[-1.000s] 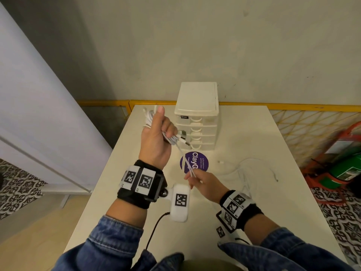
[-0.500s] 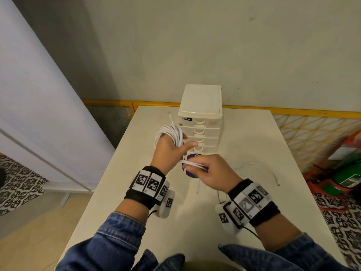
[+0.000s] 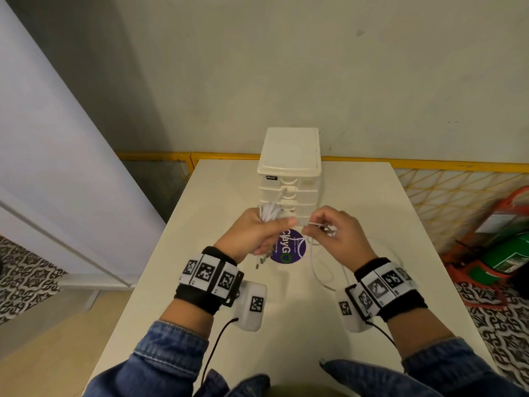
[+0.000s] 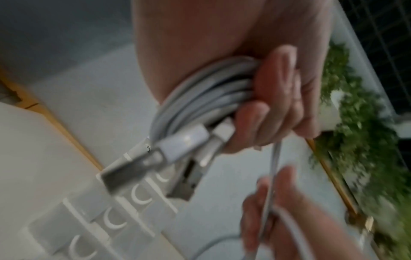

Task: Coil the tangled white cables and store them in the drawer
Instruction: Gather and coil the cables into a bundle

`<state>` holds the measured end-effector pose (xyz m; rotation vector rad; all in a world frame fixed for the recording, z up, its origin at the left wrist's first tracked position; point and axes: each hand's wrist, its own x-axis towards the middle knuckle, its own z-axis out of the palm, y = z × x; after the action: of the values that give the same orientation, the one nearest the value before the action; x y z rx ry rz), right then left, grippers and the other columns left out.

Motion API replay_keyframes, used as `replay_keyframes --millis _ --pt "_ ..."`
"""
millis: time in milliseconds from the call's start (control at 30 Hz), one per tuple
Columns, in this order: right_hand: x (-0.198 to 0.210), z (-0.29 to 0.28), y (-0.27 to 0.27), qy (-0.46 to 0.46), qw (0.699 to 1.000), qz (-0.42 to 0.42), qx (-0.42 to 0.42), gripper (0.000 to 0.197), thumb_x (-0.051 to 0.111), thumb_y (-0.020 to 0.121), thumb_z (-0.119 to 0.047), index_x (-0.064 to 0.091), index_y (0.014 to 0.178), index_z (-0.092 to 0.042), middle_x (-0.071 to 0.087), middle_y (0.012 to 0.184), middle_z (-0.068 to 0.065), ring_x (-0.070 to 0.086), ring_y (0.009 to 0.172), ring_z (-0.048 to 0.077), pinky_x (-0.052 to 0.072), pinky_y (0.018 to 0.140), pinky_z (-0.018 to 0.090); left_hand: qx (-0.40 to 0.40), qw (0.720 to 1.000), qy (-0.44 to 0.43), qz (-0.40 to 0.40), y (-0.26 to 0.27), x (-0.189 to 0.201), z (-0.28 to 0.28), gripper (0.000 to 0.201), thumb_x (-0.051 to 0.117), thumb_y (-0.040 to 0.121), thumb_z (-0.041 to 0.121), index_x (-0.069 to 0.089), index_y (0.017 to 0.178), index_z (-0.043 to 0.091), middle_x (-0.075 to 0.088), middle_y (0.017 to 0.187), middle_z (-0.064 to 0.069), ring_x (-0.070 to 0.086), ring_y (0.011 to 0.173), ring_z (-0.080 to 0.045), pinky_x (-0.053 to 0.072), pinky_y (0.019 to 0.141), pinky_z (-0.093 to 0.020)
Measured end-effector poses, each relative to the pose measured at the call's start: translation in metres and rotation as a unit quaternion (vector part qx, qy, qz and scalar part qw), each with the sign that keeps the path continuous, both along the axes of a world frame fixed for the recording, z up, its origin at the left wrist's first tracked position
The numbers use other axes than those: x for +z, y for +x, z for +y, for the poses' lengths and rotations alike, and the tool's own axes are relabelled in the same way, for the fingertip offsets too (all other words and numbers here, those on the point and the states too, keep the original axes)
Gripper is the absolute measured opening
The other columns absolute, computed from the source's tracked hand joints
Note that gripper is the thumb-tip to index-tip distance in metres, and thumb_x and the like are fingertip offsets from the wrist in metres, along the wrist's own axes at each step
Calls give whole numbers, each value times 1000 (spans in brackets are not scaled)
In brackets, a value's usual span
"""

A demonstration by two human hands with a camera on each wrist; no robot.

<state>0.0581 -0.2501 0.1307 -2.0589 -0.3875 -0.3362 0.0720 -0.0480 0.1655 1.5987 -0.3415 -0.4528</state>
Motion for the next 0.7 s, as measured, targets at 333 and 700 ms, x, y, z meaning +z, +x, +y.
replay_keyframes --millis 333,700 --pt "-63 -23 3 17 995 80 -59 18 68 81 -16 73 98 -19 65 82 -4 57 77 4 40 63 9 201 969 -145 -9 12 17 32 35 57 92 21 45 60 16 36 40 3 27 30 -12 22 37 -25" --pt "-101 -82 -3 -67 903 274 -324 34 43 94 -31 70 97 -10 69 104 17 61 97 35 47 87 39 398 889 -226 -3 23 20 73 37 55 91 25 40 58 20 32 41 6 27 33 -11 28 36 -22"
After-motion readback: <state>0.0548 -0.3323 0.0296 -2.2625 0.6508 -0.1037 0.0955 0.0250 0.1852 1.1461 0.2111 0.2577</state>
